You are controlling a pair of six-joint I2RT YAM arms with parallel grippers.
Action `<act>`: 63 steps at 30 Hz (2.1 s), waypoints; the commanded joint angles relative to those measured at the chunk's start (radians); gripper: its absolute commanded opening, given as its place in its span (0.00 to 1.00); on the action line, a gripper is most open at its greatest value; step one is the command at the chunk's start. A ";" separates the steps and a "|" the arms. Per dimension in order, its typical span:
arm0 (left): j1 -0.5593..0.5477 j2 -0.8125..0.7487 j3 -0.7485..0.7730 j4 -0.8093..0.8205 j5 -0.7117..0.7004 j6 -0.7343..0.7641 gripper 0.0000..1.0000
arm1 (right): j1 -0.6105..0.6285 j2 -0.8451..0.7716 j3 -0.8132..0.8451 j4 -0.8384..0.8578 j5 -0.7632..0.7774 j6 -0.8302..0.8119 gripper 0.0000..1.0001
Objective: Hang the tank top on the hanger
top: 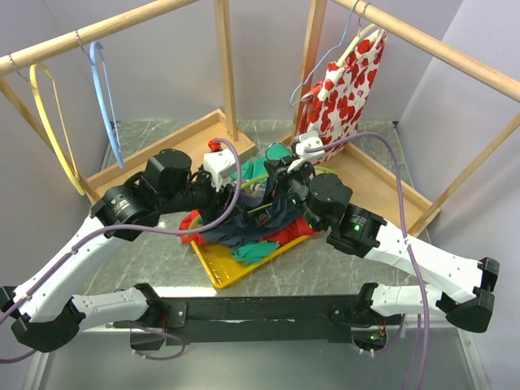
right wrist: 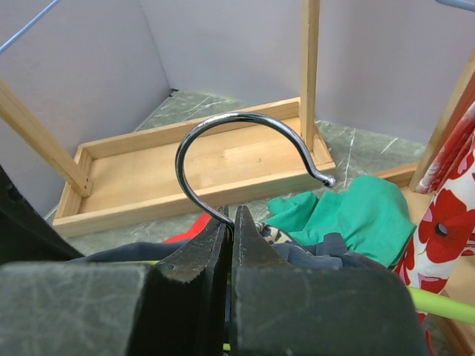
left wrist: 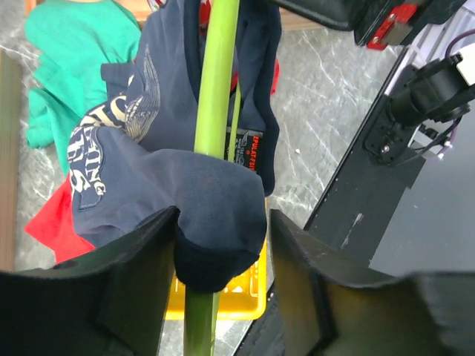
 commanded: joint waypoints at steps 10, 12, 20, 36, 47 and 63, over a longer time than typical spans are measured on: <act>0.000 -0.074 -0.157 0.196 0.018 -0.065 0.01 | 0.006 0.022 0.068 0.033 -0.003 -0.013 0.00; -0.001 -0.112 -0.216 0.258 0.018 -0.094 0.01 | 0.008 0.024 0.068 0.035 -0.003 -0.013 0.07; -0.004 -0.212 -0.335 0.323 -0.018 -0.179 0.01 | 0.008 0.013 0.073 0.004 -0.041 0.011 0.69; -0.004 -0.432 -0.412 0.336 -0.282 -0.327 0.01 | 0.006 -0.219 -0.146 -0.022 0.000 0.188 0.79; -0.004 -0.183 0.060 0.132 -0.749 -0.337 0.01 | 0.005 -0.243 -0.199 -0.033 -0.009 0.249 0.81; 0.231 0.079 0.434 -0.025 -0.614 -0.249 0.01 | 0.005 -0.199 -0.130 -0.051 -0.017 0.222 0.82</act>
